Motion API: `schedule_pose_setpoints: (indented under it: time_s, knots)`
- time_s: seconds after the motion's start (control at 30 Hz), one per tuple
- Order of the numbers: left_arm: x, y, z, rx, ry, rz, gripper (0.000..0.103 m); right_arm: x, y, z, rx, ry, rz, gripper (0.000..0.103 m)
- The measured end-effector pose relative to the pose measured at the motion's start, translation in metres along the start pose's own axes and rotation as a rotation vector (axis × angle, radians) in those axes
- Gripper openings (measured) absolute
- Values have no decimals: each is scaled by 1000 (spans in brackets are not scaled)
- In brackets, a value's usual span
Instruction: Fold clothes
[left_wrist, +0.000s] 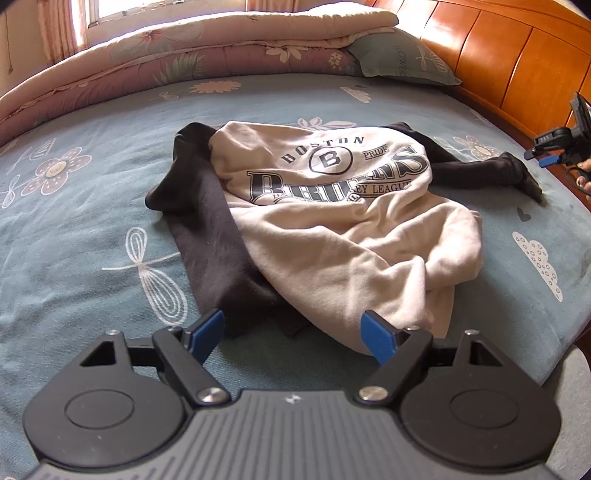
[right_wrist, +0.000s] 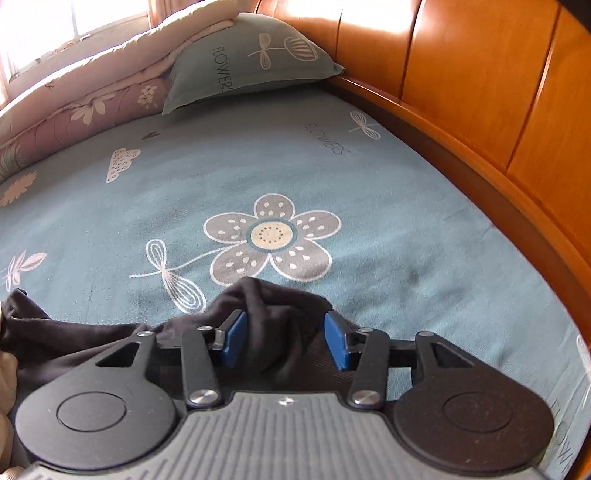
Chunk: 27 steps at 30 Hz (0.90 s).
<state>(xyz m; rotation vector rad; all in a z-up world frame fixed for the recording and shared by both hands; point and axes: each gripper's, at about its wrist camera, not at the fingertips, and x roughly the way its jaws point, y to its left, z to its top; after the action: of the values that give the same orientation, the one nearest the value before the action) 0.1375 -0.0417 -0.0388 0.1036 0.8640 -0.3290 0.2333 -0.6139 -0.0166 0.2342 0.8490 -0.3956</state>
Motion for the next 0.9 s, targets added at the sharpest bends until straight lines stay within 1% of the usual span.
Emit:
schedule_pose_setpoints:
  time_s: [0.1,0.3,0.4,0.43,0.47,0.5,0.57,0.6,0.63,0.67,0.7,0.77,0.83,0.9]
  knots:
    - [3,-3,2,9,4,-1,82,-1,-14,-11,38,14,26,61]
    - [11,-12,6,25,9,-13,82,15,-52,-36,236,80,120,61]
    - [14,-15,8,23,10,-11,82,31,-62,-45,299,112,142,61]
    - [16,-15,8,23,15,-9,82,37,-62,-48,303,112,145,63]
    - [17,-16,9,23,19,-3,82,39,-60,-48,301,90,156,66]
    - [18,-16,10,24,22,3,82,42,-58,-49,299,70,167,72]
    - [21,-16,11,25,28,12,82,46,-51,-46,282,44,161,73]
    - [21,-16,11,24,29,14,82,48,-47,-45,267,32,150,72]
    - [22,-16,12,23,30,15,82,49,-43,-43,247,25,134,63]
    - [22,-17,13,23,31,15,82,51,-40,-42,230,19,120,59]
    - [22,-18,13,24,30,14,82,50,-39,-41,223,16,115,57]
    - [22,-19,14,30,29,11,82,48,-40,-41,219,11,117,48]
    - [23,-20,15,35,29,9,82,42,-46,-41,225,7,124,32]
    - [22,-21,14,37,27,5,82,34,-54,-41,232,4,127,30]
